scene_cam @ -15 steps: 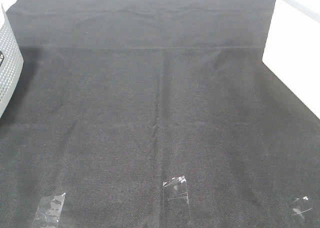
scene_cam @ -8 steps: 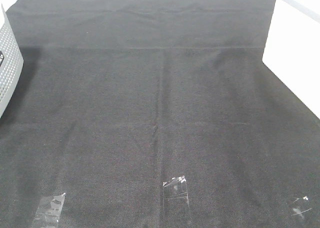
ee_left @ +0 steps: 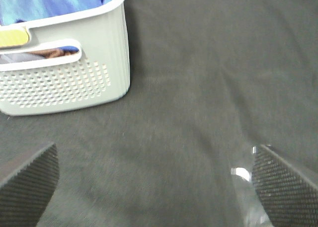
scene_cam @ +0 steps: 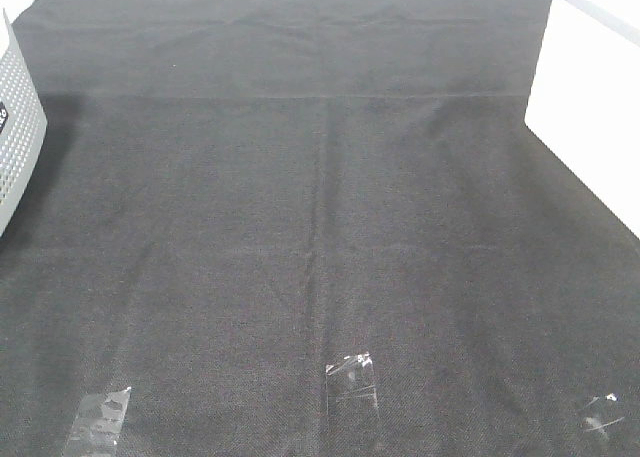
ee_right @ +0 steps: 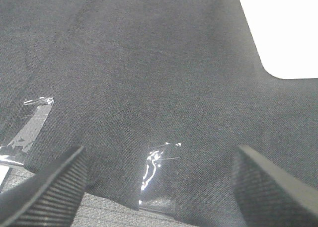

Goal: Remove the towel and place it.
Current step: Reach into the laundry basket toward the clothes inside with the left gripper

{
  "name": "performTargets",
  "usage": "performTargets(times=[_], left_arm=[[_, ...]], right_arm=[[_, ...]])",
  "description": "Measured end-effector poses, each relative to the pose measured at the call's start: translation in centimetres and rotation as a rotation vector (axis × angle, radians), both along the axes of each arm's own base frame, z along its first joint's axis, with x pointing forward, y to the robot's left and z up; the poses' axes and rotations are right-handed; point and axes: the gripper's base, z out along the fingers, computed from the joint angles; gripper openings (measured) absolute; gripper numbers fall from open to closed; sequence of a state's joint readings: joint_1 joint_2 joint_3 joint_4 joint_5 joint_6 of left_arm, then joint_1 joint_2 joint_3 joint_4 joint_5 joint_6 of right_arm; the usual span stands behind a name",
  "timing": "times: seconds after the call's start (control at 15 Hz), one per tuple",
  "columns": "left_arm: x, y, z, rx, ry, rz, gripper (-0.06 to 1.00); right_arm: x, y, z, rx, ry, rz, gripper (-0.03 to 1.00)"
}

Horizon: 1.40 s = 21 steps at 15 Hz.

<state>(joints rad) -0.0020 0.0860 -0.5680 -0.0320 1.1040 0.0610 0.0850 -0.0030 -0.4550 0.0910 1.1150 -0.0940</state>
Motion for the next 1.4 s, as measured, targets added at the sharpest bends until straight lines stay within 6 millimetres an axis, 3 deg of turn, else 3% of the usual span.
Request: performTargets(times=[0.13, 0.33, 0.53, 0.6, 0.73, 1.0, 1.2, 1.4], left_arm=[[0.5, 0.0, 1.1, 0.038, 0.053, -0.024, 0.99], [3.3, 0.0, 5.4, 0.149, 0.173, -0.109, 0.99], [8.2, 0.0, 8.3, 0.29, 0.264, -0.233, 0.99], [11.3, 0.0, 9.1, 0.346, 0.319, -0.294, 0.99], [14.5, 0.2, 10.3, 0.45, 0.35, -0.356, 0.99], [21.4, 2.4, 12.2, 0.764, 0.458, -0.342, 0.99], [24.4, 3.7, 12.9, 0.911, 0.52, -0.3, 0.99], [27.1, 6.3, 11.0, 0.924, 0.637, -0.285, 0.99]], right_arm=[[0.0, 0.0, 0.0, 0.0, 0.0, 0.0, 0.76], [0.0, 0.0, 0.0, 0.0, 0.0, 0.0, 0.76], [0.0, 0.0, 0.0, 0.0, 0.0, 0.0, 0.76], [0.0, 0.0, 0.0, 0.0, 0.0, 0.0, 0.76], [0.0, 0.0, 0.0, 0.0, 0.0, 0.0, 0.76], [0.0, 0.0, 0.0, 0.0, 0.0, 0.0, 0.76], [0.0, 0.0, 0.0, 0.0, 0.0, 0.0, 0.76], [0.0, 0.0, 0.0, 0.0, 0.0, 0.0, 0.76]])
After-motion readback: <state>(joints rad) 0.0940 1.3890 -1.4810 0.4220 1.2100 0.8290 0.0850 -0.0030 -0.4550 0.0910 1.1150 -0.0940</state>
